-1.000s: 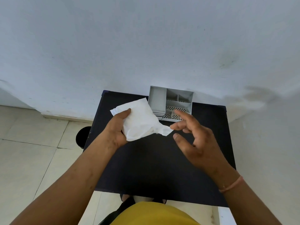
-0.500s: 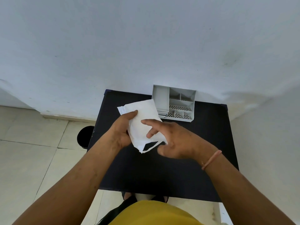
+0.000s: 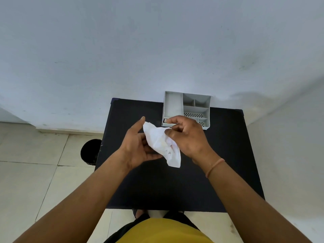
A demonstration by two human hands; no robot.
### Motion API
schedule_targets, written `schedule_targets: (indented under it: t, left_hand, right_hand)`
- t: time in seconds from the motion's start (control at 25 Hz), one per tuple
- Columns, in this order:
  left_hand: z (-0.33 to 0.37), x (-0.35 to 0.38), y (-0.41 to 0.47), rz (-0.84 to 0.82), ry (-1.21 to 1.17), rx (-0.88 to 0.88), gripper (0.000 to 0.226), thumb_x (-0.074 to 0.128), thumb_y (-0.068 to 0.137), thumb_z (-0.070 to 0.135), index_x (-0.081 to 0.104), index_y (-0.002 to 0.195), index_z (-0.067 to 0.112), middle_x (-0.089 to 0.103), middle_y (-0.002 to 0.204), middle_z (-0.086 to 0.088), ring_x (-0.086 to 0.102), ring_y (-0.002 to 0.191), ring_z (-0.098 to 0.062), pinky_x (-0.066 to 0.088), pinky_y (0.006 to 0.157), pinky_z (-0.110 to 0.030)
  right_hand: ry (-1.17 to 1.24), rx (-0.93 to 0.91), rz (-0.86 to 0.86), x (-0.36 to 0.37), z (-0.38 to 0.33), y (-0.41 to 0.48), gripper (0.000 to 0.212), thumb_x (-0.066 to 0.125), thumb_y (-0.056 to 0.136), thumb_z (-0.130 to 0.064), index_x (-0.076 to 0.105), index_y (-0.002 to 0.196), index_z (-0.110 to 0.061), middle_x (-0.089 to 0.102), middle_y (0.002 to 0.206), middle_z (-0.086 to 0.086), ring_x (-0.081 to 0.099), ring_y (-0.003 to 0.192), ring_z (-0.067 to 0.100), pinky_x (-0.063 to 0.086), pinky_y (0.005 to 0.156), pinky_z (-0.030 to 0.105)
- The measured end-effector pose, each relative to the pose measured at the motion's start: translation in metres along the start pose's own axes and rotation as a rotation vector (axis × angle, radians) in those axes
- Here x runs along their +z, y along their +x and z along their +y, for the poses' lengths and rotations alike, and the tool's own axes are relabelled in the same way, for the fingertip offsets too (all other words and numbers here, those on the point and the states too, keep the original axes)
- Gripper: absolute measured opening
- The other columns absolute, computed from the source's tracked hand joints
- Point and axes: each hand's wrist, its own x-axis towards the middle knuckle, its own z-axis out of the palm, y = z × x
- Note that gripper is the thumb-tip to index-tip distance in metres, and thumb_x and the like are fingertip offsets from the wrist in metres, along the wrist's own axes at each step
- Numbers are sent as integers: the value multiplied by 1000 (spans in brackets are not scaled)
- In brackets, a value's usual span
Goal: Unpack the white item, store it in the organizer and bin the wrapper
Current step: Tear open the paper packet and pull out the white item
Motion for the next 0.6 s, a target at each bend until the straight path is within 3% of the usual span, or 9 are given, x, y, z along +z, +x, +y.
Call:
schedule_targets:
  t: [0.08, 0.2, 0.32, 0.48, 0.6]
  left_hand:
    - [-6, 5, -6, -19, 148, 40, 67, 62, 88, 72, 76, 122, 16, 82, 116, -13, 78, 110, -37, 59, 98, -64]
    - [-12, 9, -11, -54, 342, 112, 41, 73, 92, 47, 73, 123, 21, 84, 109, -4, 80, 105, -27, 63, 95, -55]
    - [-14, 12, -7, -63, 518, 158, 49, 84, 83, 21, 69, 129, 19, 82, 112, -1, 79, 103, -23, 64, 93, -50]
    - [-14, 16, -2, -66, 736, 198, 62, 89, 71, 11, 67, 128, 23, 77, 113, -2, 72, 108, -25, 59, 99, -53]
    - [-10, 5, 2, -63, 675, 183, 49, 91, 76, 10, 73, 122, 17, 81, 108, -7, 79, 101, -25, 64, 93, -52]
  right_hand:
    - [21, 75, 56, 7, 9, 8, 26, 74, 92, -23, 72, 118, -24, 76, 102, -4, 72, 91, 9, 64, 85, 36]
    - [23, 129, 76, 15, 20, 13, 25, 75, 90, -21, 72, 115, -24, 76, 101, -3, 73, 91, 11, 65, 84, 38]
    - [115, 233, 44, 26, 28, 12, 24, 74, 89, -18, 71, 113, -24, 76, 105, -1, 76, 94, 18, 67, 78, 44]
    - [202, 360, 46, 43, 36, 10, 30, 76, 88, -17, 70, 117, -24, 77, 109, 2, 77, 93, 24, 68, 72, 47]
    - [282, 363, 85, 41, 41, 9, 37, 80, 83, -13, 69, 118, -22, 78, 108, 3, 78, 91, 25, 68, 67, 44]
